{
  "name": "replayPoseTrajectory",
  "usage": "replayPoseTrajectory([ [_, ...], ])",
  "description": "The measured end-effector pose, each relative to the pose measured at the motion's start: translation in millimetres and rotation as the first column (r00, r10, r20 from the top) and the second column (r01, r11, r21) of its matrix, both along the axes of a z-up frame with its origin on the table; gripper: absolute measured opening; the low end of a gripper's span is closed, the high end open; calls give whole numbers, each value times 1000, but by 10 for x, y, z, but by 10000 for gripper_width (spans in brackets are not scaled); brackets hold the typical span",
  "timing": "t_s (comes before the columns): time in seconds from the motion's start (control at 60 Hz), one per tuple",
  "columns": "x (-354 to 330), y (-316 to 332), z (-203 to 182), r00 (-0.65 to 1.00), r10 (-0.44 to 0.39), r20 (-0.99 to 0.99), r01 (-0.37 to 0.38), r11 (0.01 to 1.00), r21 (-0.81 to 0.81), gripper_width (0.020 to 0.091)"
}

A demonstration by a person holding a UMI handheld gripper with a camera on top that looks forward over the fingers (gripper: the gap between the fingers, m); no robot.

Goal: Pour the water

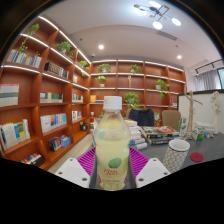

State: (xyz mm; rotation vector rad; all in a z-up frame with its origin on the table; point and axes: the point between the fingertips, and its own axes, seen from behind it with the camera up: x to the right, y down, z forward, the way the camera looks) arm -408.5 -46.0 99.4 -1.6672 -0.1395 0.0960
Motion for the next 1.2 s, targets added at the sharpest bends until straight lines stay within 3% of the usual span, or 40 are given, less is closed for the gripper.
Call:
replayPoseTrajectory([
  [0.117, -27, 39, 9, 1000, 9, 12, -10, 1000, 12, 396],
  [0.383, 55, 56, 2, 996, 18, -90, -18, 1000, -6, 395],
  [0.533, 294, 198, 106, 925, -54, -376, 20, 995, -93, 393],
  [0.683, 480, 308, 330, 651, -91, -754, 13, 994, -109, 393],
  [0.833, 630, 386, 573, 243, -93, -966, -29, 994, -103, 393],
  [0.933, 714, 317, 805, -22, -97, -995, -45, 994, -96, 393],
  [1.017, 842, 481, 754, -194, -98, -976, -41, 995, -92, 393],
  [1.2, 1006, 498, 819, -470, -105, -876, -45, 994, -95, 393],
])
